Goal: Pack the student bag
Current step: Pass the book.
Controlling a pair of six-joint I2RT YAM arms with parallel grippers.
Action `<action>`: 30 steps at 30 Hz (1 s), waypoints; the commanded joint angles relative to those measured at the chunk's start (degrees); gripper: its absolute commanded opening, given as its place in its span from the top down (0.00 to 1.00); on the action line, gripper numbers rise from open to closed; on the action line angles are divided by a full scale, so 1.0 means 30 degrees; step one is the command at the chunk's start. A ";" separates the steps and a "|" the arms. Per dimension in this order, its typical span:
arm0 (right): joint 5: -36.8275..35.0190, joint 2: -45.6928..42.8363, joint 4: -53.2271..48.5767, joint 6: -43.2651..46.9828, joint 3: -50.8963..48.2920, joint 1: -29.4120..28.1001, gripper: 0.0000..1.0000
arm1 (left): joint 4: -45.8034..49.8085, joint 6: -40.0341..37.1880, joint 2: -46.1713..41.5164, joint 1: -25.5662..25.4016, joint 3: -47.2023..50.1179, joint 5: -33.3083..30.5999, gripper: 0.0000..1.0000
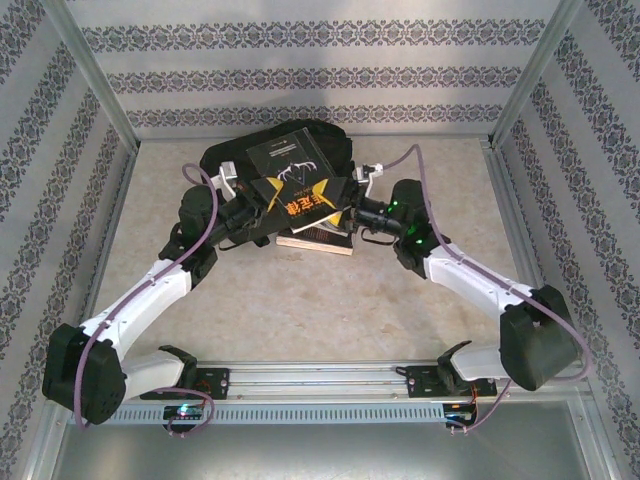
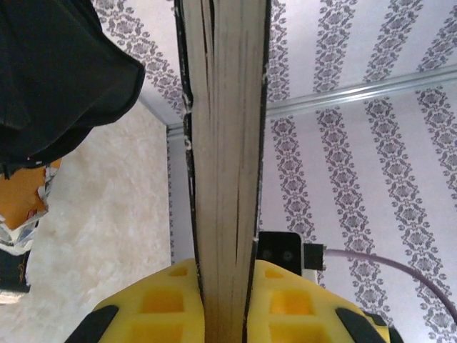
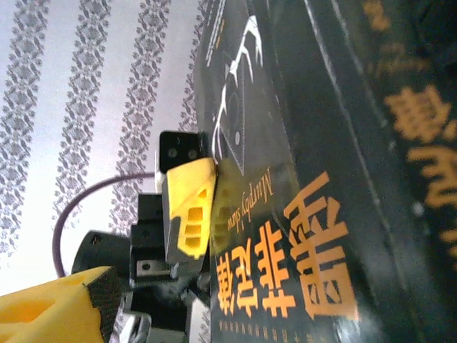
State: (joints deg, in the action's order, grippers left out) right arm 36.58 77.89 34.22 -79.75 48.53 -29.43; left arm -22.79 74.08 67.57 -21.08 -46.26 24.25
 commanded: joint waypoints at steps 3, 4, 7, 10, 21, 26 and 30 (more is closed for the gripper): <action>-0.6031 -0.0621 0.3799 -0.1092 -0.0796 -0.1190 0.26 | -0.2195 0.0062 -0.0078 -0.0471 -0.1456 -0.2141 1.00; -0.6946 -0.0754 0.3774 -0.0602 -0.0861 -0.1702 0.29 | -0.2190 0.0061 0.0000 -0.0561 -0.1531 -0.2172 1.00; -0.8566 -0.0775 0.3498 0.0141 -0.0718 -0.2610 0.37 | -0.2190 -0.0009 0.0160 -0.0786 -0.1594 -0.2194 1.00; -0.9154 -0.0234 0.4305 -0.0566 -0.0746 -0.2699 0.47 | -0.2135 -0.0027 0.0158 -0.1020 -0.1501 -0.2352 1.00; -0.9427 -0.1002 0.3217 -0.0403 -0.1449 -0.1589 0.95 | 0.0372 -0.1260 -0.0125 -0.1303 -0.1775 -0.2848 0.91; -0.7560 -0.4078 -0.2966 0.1321 -0.2111 0.1555 1.00 | 0.8520 -0.6229 0.1006 -0.1215 -0.5492 -0.3435 0.53; -0.6843 -0.6777 -1.1505 0.5796 -0.0948 0.3624 1.00 | 1.3414 -0.9340 0.3654 -0.1220 -0.9099 -0.5160 0.40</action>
State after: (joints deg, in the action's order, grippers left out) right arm 14.06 63.20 17.28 -73.80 42.33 -20.62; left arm 2.33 57.49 74.63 -25.02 -68.36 13.21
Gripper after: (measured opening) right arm 0.189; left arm 0.590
